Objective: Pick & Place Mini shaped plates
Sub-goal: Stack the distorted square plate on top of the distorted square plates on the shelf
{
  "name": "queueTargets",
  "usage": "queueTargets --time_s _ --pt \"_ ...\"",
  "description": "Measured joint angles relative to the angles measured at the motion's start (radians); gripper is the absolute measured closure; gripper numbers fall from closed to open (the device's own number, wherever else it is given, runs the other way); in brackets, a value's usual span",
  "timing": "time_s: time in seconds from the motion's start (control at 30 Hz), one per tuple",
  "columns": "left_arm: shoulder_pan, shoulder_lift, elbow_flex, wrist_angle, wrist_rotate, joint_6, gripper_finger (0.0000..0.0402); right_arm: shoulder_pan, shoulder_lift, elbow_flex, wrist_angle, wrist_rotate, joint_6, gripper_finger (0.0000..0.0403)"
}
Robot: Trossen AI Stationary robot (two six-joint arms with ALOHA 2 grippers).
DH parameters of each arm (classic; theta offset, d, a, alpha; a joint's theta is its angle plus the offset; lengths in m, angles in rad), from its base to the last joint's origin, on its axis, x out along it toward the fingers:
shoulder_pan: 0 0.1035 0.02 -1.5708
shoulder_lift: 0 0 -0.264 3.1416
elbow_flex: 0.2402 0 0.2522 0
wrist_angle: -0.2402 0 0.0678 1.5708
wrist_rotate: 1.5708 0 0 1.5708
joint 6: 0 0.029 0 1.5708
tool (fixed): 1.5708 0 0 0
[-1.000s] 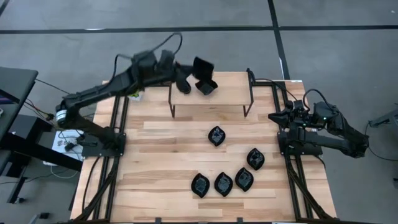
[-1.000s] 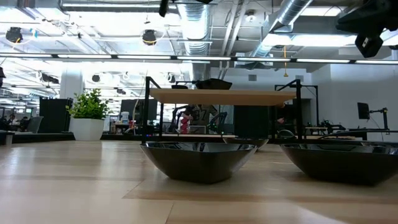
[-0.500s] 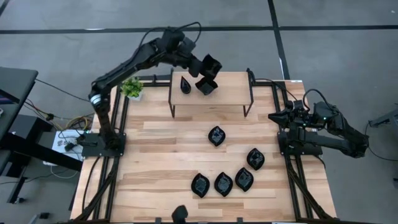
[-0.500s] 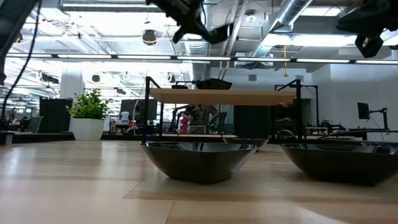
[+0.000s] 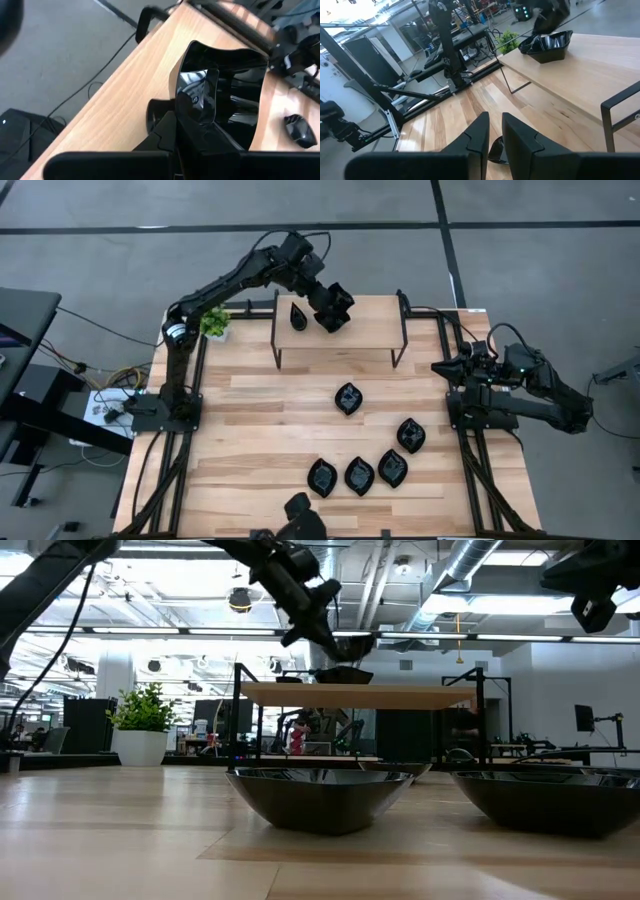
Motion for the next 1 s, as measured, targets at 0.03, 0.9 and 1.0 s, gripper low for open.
queueTargets --time_s 0.03,0.9,1.0 --pt "0.001 0.005 0.000 -0.007 0.002 0.004 0.0399 0.000 0.000 0.000 0.000 0.000 0.000 0.0355" --pt "-0.007 0.024 -0.007 -0.053 -0.009 -0.027 0.0398 0.000 0.000 0.000 0.000 0.000 -0.001 0.0355" --pt "-0.009 0.024 -0.008 -0.063 -0.008 -0.047 0.0398 0.000 0.000 0.000 0.000 0.000 -0.001 0.0355"
